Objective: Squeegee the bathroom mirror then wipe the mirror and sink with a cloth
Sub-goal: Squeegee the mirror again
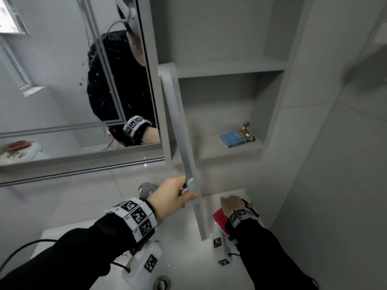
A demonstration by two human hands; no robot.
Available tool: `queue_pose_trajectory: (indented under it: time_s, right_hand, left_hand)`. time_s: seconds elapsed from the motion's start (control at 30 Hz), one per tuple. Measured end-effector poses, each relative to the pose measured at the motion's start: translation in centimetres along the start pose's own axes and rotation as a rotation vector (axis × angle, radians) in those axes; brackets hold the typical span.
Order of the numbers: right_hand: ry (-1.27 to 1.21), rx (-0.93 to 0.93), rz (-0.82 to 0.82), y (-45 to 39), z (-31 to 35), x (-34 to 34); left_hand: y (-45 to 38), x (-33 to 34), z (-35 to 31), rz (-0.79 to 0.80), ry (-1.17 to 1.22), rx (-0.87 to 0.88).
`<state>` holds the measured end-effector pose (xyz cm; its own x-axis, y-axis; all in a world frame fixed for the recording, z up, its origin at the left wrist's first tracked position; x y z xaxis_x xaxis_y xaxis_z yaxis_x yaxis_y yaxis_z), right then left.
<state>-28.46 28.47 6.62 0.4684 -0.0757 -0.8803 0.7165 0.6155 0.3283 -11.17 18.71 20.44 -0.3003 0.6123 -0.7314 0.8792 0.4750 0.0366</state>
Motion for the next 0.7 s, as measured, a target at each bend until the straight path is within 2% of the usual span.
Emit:
queue_pose_trajectory:
  time_s: [0.1, 0.17, 0.23, 0.3, 0.37, 0.43, 0.53, 0.63, 0.7]
  right_hand:
    - [-0.375, 0.018, -0.123, 2.0, 2.9, -2.6]
    - [-0.655, -0.018, -0.300, 4.3, 5.9, -4.2]
    - [-0.904, -0.130, -0.429, 7.4, 9.4, -5.7]
    - [-1.016, -0.331, -0.384, 11.1, 13.5, -6.6]
    - [-1.060, -0.530, -0.275, 14.2, 17.4, -7.1]
    - [-1.071, -0.621, -0.206, 17.0, 20.2, -7.6]
    - [-0.990, -0.692, -0.285, 19.8, 22.5, -8.6]
    - [-0.833, -0.782, -0.246, 22.5, 25.0, -9.0]
    - [-0.703, -0.796, -0.298, 24.1, 26.5, -9.4]
  left_hand:
    - [2.2, -2.6, -0.9, 0.003, 0.087, 0.047]
    - [4.2, -4.9, -1.3, -0.032, 0.132, 0.095]
    - [6.1, -7.1, -1.5, -0.078, 0.192, 0.131]
    - [8.0, -9.4, -1.5, -0.123, 0.258, 0.172]
    - [9.8, -11.8, -1.3, -0.163, 0.288, 0.208]
    - [11.6, -14.2, -0.6, -0.178, 0.327, 0.235]
    - [13.8, -17.7, 0.8, -0.219, 0.383, 0.244]
    - [16.0, -20.5, 2.0, -0.219, 0.484, 0.245]
    - [17.4, -21.7, 2.3, -0.207, 0.535, 0.268]
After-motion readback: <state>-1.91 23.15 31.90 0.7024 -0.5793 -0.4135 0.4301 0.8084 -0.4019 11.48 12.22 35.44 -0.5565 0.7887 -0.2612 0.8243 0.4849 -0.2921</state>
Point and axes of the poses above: each hand's wrist, its own y-axis away from the middle knuckle, its own x-axis out of the palm, z = x × y, the point moved 3 cm from there along -y, towards the middle knuckle, and after that the axes turned 8 degrees about -x, right-handed, at the moved point
